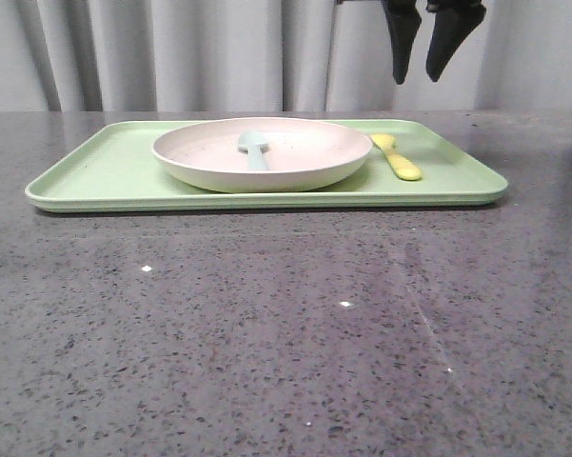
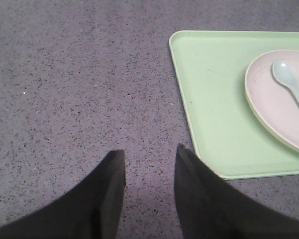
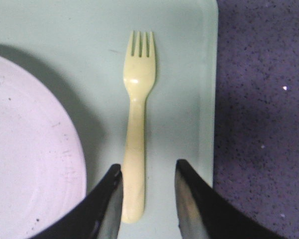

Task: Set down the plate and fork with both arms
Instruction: 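Release the fork on the tray and raise the right gripper away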

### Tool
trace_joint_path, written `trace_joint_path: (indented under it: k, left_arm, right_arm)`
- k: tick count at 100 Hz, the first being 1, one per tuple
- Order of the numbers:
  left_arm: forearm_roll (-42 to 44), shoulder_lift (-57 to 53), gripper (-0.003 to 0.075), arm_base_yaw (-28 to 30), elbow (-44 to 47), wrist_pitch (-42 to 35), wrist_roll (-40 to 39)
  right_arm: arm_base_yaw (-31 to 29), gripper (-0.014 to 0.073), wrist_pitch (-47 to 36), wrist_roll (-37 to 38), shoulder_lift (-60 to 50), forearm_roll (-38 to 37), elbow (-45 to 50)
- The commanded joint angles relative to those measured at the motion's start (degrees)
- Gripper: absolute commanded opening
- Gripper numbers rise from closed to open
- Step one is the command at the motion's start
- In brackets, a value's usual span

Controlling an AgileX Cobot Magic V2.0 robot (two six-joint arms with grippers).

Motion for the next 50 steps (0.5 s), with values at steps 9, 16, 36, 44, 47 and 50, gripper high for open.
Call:
trace_joint_path:
  k: [9,16,36,44,47,50]
  left_arm:
    - [0.12,-0.49,0.0249,0.11,-1.65,-4.59,-0.61]
    - [0.34,-0.49,0.0249,0.11,-1.65,-4.59,-0.61]
    - [0.74,-3.38,0.0249,0.11,0.07,-7.73,-0.61]
    - [0.74,-5.38,0.0249,0.11,1.14,-8.33,-0.61]
    - [0.74,-6.08,0.0249,0.11,1.67,-8.33,-0.61]
    - [0.74,-6.85,0.0249,0.11,2.22,-8.33,-0.61]
  right_arm:
    - [-0.28,0.0276,2.07,-0.71,-9.41,-0.94,5.71]
    - [-0.28,0.0276,-0.47,-0.71,-12.36,-0.89,10.19]
    - [-0.22,0.0276,-9.09,-0.59,-23.0,-0.89,25.19]
    - [-0.22,0.0276,-12.47,-0.59,-27.56,-1.37,30.51]
    - [-0.22,0.0276,-13.81,-0.59,-29.66,-1.62,32.71]
    - [-0.22,0.0276,-14.79,-0.59,-31.34,-1.83,34.35]
